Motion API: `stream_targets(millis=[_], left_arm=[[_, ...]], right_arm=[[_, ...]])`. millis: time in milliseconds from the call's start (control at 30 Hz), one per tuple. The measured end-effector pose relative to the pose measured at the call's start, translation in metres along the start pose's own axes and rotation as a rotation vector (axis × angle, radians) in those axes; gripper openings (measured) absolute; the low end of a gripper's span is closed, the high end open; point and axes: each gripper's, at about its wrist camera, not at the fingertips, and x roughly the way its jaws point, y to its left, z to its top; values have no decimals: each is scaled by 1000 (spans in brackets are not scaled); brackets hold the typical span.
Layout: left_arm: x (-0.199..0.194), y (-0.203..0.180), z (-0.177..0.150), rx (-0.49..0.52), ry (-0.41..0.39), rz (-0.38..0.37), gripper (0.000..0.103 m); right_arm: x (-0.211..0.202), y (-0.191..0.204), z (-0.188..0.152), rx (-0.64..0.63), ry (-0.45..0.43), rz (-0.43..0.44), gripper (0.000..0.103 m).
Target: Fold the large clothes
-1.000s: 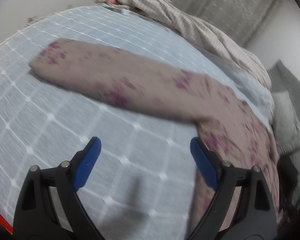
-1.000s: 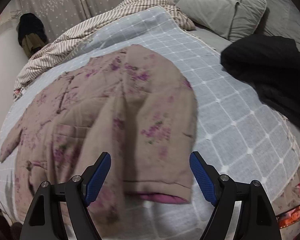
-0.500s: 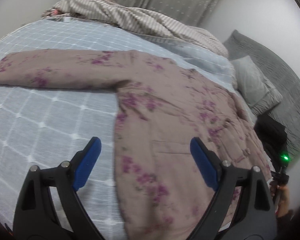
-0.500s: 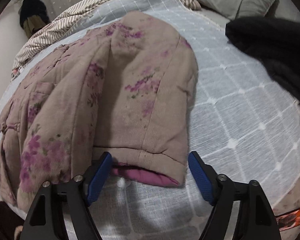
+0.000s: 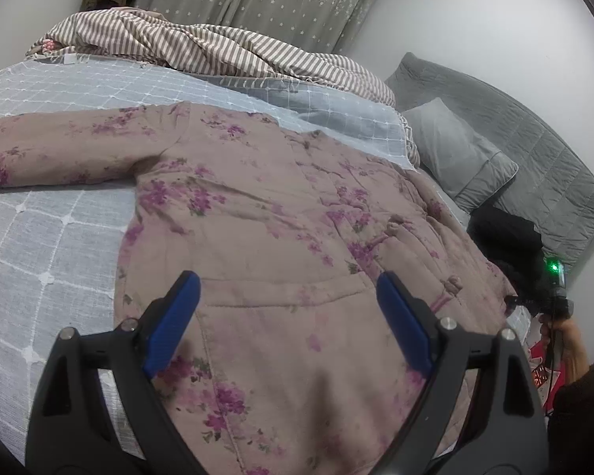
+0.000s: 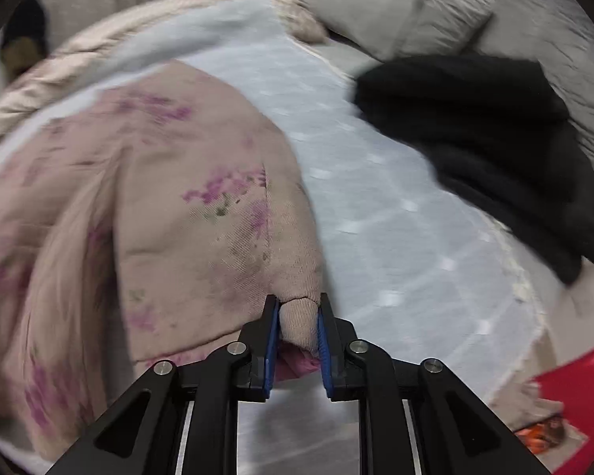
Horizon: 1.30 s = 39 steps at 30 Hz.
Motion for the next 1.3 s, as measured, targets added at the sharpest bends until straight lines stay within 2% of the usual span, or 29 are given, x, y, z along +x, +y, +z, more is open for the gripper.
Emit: stream_targets(millis=[67,133,200,267,400,500,600,667,700,733,767,800,900,1000,1133,1300], left_arm=[[2,1,-1,-10,7,3,91],[4,3,-1,-17,12,9,91],[6,4,-2,-24,17,6,91],[8,4,-3,-25,23,1,91],[12,1,-5,-13,39,5,91],[11,-1,-7,-8,41,3,91],[11,0,-7,-15,42,9,91],[11,2,-7,-23,42,12,91],[11,3,-7,-27,42,13,91],[10,4,-6,-30,40,15,91],[10,5,-6,-32,40,15,91],[11,6,-6,-33,41,17,91],[12,7,-6,-33,48,28,91],[14,9,-5,-29,50,35,91],[14,10,-3,-29,43,42,91],[18,10,-4,-15,50,62,91]], right_arm=[[0,-13,-5,41,5,36,35],[-11,-14,-13,42,-27,76,54],[-26,-5,-25,5,-81,64,60],[-38,10,-34,-54,-119,72,60],[-50,53,-50,-184,-151,158,60],[-41,78,-55,-229,-128,202,60],[-16,96,-50,-258,-87,195,60],[-3,101,-49,-252,-79,168,59],[-1,101,-49,-247,-87,151,51],[2,101,-48,-244,-95,132,38],[5,100,-43,-239,-97,116,34],[3,99,-40,-221,-93,137,19],[-17,96,-32,-215,-138,96,17],[-48,83,-7,-192,-241,39,17],[-82,43,54,-109,-342,-65,17],[-94,3,146,-50,-423,-278,16]])
